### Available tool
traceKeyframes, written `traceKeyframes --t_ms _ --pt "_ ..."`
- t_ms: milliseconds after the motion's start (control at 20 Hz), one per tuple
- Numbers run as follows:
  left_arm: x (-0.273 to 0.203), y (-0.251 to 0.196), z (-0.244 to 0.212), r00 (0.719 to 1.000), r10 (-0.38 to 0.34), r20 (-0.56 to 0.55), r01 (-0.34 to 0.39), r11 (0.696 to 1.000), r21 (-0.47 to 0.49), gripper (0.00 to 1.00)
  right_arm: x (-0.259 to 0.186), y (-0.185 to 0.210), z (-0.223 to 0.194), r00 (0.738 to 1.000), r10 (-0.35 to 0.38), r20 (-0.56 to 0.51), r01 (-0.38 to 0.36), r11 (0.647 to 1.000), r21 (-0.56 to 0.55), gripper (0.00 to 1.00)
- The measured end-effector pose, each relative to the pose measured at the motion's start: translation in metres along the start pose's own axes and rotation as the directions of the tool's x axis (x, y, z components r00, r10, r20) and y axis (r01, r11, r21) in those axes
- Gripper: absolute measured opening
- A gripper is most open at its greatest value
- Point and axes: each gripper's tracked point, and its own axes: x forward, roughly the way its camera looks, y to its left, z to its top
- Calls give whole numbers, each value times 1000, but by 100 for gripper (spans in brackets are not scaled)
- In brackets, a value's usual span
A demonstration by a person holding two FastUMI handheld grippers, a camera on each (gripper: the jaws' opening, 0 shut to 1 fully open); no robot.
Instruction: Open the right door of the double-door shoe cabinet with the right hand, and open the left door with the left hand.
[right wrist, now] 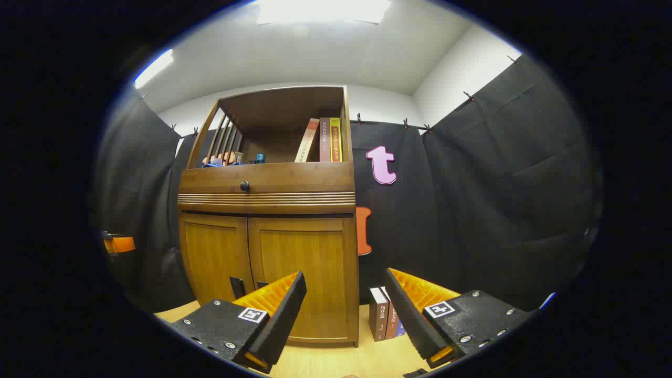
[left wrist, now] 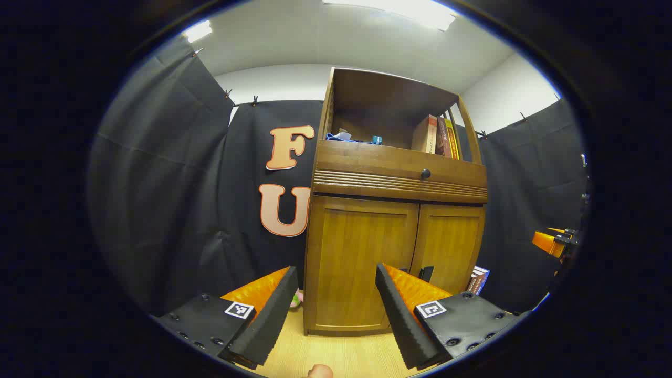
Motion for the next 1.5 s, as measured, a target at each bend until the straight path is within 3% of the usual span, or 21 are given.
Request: traceKeyframes --t_ms 50,300,700,1500 --pt "2 -3 -2 1000 -9 -3 9 1000 -7 94 3 -1 0 1000 -3 3 3 1000 -12 93" --pt "0 -2 5 1000 8 2 -8 1000 23 99 4 14 -3 999 38 -8 -38 999 -27 93" --pt "-8 -18 9 999 -37 10 37 999 27 95 -6 23 4 998 57 10 -57 998 -41 93" --pt "-18 -11 16 999 -30 22 28 998 54 96 -2 47 -24 995 92 -40 -94 995 -40 93"
